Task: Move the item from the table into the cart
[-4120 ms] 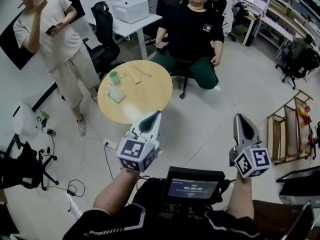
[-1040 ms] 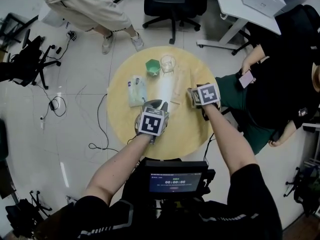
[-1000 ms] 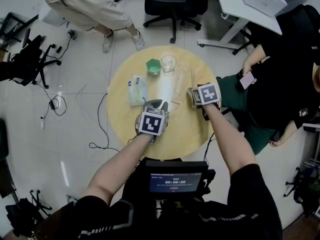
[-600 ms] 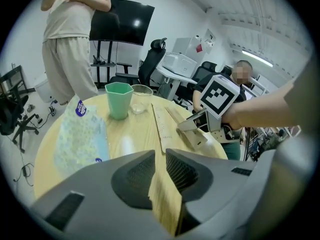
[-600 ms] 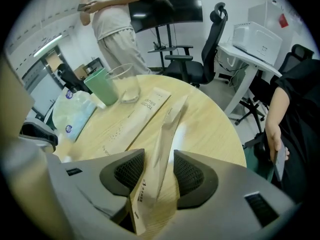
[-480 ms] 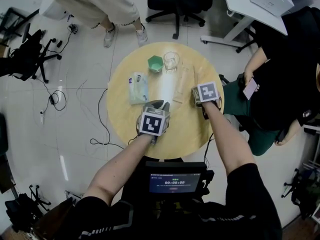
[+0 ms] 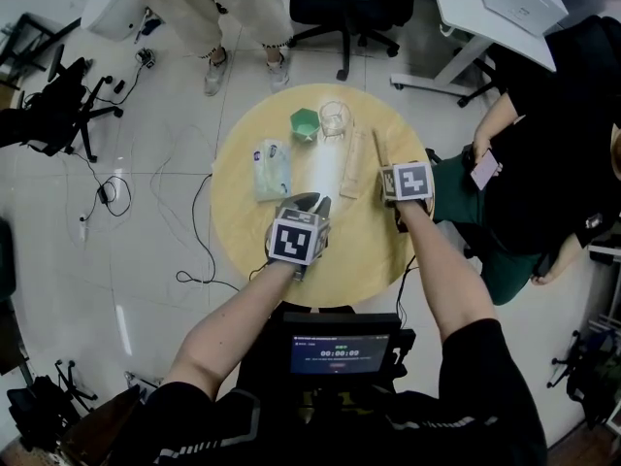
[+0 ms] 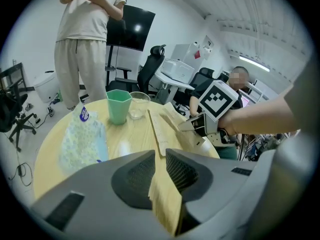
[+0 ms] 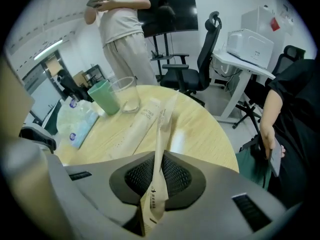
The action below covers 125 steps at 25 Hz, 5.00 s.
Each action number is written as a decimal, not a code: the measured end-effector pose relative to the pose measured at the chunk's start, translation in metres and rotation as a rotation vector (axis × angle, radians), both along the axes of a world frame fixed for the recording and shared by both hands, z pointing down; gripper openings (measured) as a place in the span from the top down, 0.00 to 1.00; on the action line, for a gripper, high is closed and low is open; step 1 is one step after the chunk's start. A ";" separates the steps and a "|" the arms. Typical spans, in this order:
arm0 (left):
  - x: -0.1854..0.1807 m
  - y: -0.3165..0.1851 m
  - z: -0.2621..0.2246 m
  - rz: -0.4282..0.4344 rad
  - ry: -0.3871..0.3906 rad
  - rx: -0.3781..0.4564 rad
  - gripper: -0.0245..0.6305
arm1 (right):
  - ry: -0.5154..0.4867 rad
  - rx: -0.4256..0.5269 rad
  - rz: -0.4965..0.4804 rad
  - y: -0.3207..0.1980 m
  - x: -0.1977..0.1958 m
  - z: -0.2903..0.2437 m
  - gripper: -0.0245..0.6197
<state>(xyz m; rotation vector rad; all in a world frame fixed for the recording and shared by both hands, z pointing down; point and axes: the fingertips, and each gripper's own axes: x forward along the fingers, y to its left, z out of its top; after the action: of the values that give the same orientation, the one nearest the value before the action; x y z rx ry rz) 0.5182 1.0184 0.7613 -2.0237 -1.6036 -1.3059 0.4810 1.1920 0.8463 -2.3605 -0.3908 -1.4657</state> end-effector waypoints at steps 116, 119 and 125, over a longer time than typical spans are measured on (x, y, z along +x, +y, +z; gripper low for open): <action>-1.076 -1.174 -0.411 2.774 -1.335 -0.808 0.96 | -0.740 -1.701 2.528 -1.458 -0.925 -0.506 0.92; -1.059 -1.243 -0.412 2.860 -1.435 -0.768 0.96 | -0.890 -1.701 2.617 -1.519 -0.898 -0.507 0.92; -1.004 -1.352 -0.416 3.015 -1.598 -0.664 0.96 | -1.174 -1.668 2.765 -1.607 -0.834 -0.508 0.92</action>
<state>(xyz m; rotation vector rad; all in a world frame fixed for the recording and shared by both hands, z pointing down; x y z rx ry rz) -0.4860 -0.3333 0.3454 -2.3790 1.9955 0.0947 -0.3531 -0.4149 0.3378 -0.9832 2.8584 0.0180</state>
